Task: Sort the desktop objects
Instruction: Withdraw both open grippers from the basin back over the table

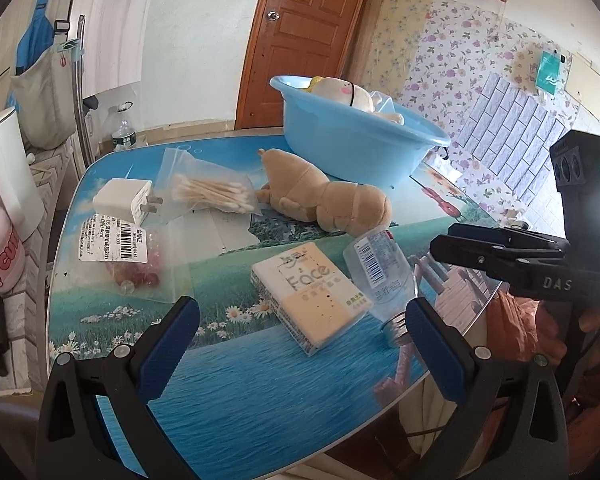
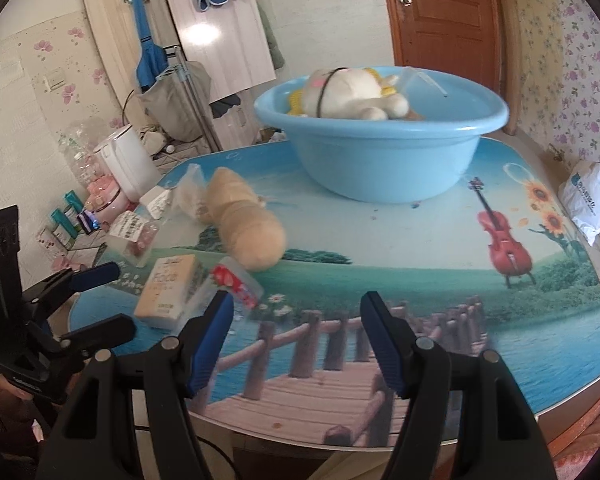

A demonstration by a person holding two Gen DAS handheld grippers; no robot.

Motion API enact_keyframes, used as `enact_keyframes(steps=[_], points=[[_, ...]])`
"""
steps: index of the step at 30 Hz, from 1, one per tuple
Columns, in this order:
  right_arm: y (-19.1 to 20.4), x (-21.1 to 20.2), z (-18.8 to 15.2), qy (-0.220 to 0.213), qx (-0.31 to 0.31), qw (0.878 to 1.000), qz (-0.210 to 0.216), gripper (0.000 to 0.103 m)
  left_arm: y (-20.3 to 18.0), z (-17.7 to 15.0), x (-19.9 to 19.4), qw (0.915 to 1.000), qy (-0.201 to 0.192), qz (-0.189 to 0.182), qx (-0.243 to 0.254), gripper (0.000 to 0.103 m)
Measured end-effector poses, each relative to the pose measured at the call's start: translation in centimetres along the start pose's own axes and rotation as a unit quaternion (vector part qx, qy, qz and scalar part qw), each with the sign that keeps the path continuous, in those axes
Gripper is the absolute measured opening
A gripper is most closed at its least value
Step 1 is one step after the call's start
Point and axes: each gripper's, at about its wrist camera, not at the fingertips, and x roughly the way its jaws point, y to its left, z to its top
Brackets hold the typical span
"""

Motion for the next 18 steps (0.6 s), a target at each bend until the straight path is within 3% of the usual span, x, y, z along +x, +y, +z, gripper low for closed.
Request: enact_keyframes(steps=[8, 18], points=[[2.3, 0.7, -0.1, 0.016, 0.000, 1.000, 0.025, 0.066, 0.3, -0.2, -0.2, 0.9999, -0.001, -0.009, 0.009, 0.103], [3.5, 1.7, 0.0, 0.029, -0.014, 0.999, 0.019, 0.066, 1.4, -0.3, -0.2, 0.9997, -0.001, -0.022, -0.006, 0.103]])
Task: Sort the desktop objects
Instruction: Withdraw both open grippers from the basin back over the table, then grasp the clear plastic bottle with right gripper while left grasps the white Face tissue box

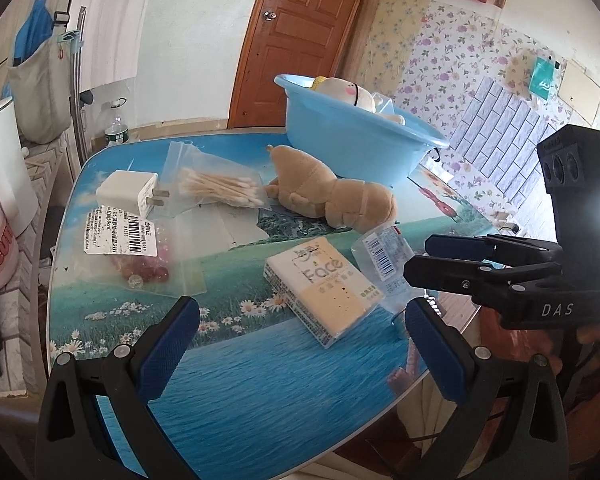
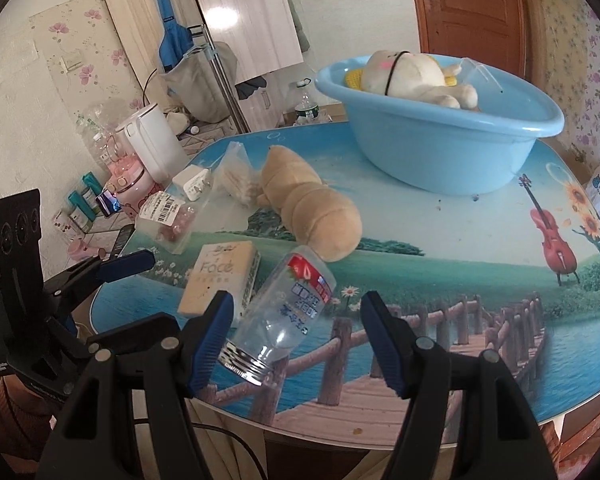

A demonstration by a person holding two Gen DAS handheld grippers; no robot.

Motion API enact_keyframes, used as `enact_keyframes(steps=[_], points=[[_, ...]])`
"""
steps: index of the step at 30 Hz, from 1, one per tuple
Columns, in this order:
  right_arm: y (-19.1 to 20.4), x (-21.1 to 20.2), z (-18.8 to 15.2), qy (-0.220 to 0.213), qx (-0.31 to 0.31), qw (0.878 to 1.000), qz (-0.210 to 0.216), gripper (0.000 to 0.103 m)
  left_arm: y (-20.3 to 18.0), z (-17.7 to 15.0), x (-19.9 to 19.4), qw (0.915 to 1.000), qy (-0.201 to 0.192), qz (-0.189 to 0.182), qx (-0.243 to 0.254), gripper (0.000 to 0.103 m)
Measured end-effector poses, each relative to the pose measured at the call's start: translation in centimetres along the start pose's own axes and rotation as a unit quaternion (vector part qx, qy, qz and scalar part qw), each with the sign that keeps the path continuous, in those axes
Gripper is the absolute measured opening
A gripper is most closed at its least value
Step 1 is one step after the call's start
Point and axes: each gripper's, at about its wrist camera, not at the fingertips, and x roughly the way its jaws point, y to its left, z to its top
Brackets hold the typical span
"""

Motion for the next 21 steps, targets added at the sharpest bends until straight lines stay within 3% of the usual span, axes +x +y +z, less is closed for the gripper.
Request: enact_keyframes(steps=[11, 16, 21], points=[[1.0, 1.2, -0.3, 0.013, -0.022, 1.000, 0.007, 0.065, -0.1, -0.3, 0.3, 1.0000, 0.005, 0.008, 0.002, 0.103], [0.8, 0.9, -0.5, 0.013, -0.032, 0.999, 0.011, 0.041, -0.2, -0.2, 0.3, 0.9999, 0.006, 0.013, 0.002, 0.103], [0.3, 0.4, -0.7, 0.010, -0.036, 0.999, 0.010, 0.038, -0.4, 0.1, 0.5, 0.9999, 0.006, 0.015, -0.003, 0.103]])
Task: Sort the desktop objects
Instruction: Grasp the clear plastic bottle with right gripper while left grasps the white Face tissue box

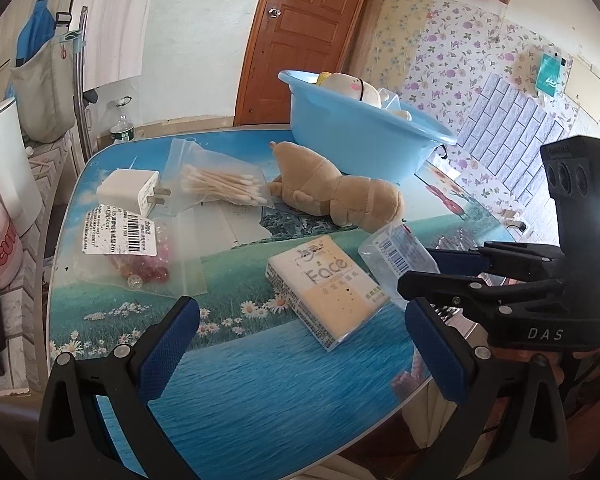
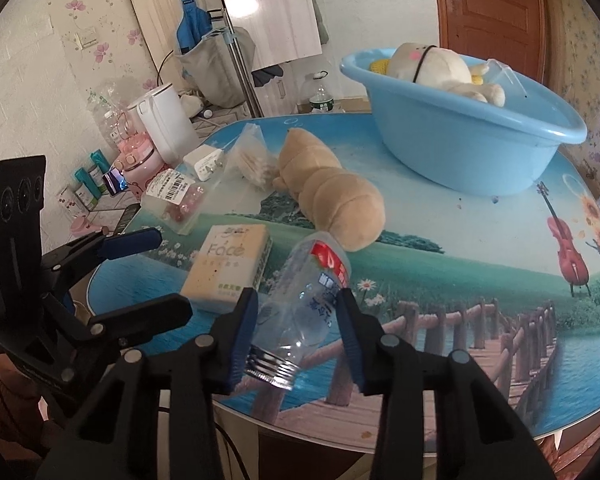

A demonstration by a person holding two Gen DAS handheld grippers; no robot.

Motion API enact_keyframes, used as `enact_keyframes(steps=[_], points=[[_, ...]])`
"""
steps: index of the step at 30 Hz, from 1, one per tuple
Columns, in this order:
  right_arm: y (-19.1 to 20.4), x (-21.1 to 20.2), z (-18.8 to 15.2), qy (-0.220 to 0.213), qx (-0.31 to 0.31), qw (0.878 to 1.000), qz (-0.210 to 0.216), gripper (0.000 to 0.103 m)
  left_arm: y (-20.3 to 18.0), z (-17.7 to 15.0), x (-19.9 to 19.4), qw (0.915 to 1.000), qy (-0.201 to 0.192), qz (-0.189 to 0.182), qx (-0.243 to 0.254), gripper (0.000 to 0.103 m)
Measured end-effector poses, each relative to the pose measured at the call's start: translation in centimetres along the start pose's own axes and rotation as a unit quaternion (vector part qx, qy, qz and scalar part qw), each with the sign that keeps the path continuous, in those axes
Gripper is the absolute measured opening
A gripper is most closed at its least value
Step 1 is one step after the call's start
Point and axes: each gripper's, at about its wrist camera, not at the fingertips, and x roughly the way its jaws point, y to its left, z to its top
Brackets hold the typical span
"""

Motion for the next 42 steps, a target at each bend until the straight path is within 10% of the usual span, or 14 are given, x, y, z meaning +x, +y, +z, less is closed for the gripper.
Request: enact_keyframes(steps=[11, 21, 42], points=[[-1.2, -0.8, -0.3, -0.007, 0.005, 1.000, -0.020, 0.037, -1.8, 1.1, 2.4, 0.9997, 0.023, -0.007, 0.002, 0.095], [-2.0, -0.9, -0.3, -0.009, 0.013, 0.999, -0.030, 0.035, -2.0, 1.3, 2.9, 0.9996, 0.027, -0.003, 0.009, 0.060], [-1.2, -0.3, -0.7, -0.013, -0.021, 0.998, -0.061, 0.038, -2.9, 0.9, 3.2, 0.9986, 0.025, 0.026, 0.038, 0.062]])
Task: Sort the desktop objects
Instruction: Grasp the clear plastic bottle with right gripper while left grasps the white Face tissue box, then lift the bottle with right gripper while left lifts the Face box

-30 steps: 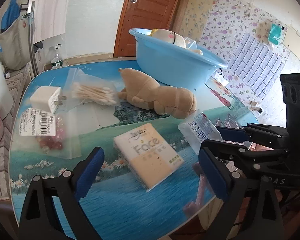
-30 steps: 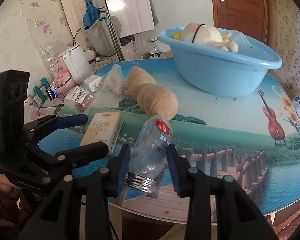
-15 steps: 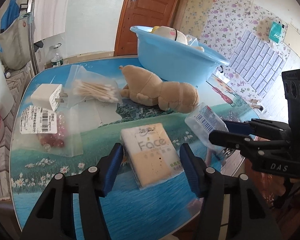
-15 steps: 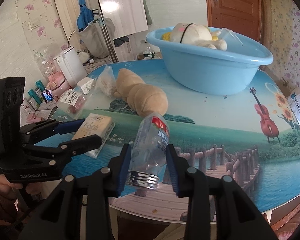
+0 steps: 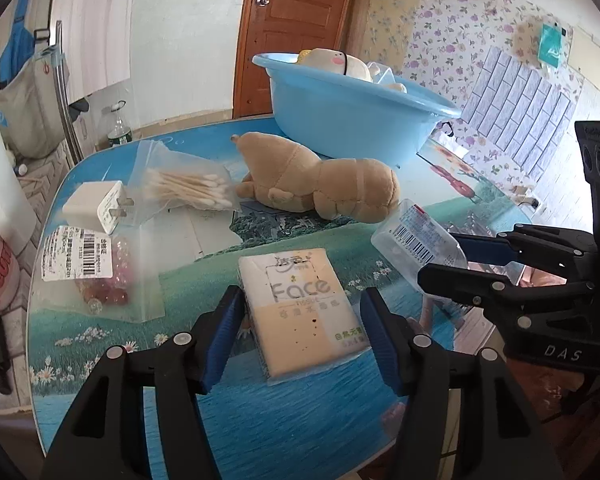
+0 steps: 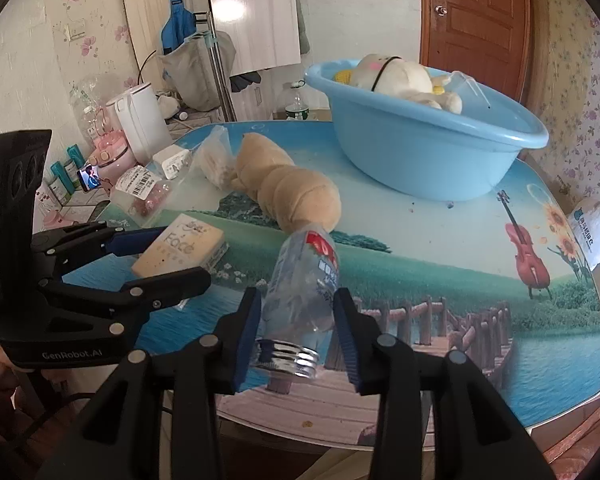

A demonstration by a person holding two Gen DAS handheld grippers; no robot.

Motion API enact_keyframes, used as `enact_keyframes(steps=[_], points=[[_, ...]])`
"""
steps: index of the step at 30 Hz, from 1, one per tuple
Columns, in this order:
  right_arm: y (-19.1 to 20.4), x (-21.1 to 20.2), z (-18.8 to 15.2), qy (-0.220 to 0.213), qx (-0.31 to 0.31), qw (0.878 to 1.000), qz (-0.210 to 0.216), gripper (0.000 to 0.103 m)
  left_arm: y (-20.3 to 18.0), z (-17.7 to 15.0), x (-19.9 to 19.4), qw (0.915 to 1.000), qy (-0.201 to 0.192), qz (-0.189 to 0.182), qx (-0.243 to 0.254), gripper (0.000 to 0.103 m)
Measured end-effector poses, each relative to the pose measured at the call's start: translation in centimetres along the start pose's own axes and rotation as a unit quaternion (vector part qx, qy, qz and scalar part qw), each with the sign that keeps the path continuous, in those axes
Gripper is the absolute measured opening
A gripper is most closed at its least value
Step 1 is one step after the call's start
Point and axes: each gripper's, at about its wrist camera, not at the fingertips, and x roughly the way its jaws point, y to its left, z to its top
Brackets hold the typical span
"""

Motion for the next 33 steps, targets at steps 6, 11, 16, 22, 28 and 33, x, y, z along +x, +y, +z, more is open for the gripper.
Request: enact_keyframes(steps=[6, 11, 16, 22, 28, 33], points=[[0.4, 0.8, -0.5, 0.009, -0.014, 1.000, -0.009, 0.040, 0.0, 0.0, 0.2, 0.9999, -0.002, -0.006, 0.009, 0.071], [0.5, 1.1, -0.5, 0.001, -0.023, 1.000, -0.017, 0.041, -0.2, -0.1, 0.3, 0.9999, -0.008, -0.009, 0.011, 0.079], [0.1, 1.2, -0.5, -0.009, -0.018, 1.000, -0.020, 0.053, 0.0, -0.2, 0.2, 0.9998, -0.014, -0.013, 0.010, 0.085], [-0.7, 1.3, -0.7, -0.019, -0.003, 0.999, -0.026, 0.070, -0.3, -0.4, 0.5, 0.9997, -0.013, 0.004, 0.019, 0.099], [-1.4, 1.6, -0.9, -0.026, 0.006, 0.998, -0.048, 0.092, -0.8, -0.6, 0.6, 0.9992, -0.008, 0.019, 0.034, 0.103], [-2.0, 1.7, -1.1, -0.034, 0.015, 0.998, -0.056, 0.101, -1.0, -0.7, 0.7, 0.9981, 0.001, 0.045, 0.042, 0.103]])
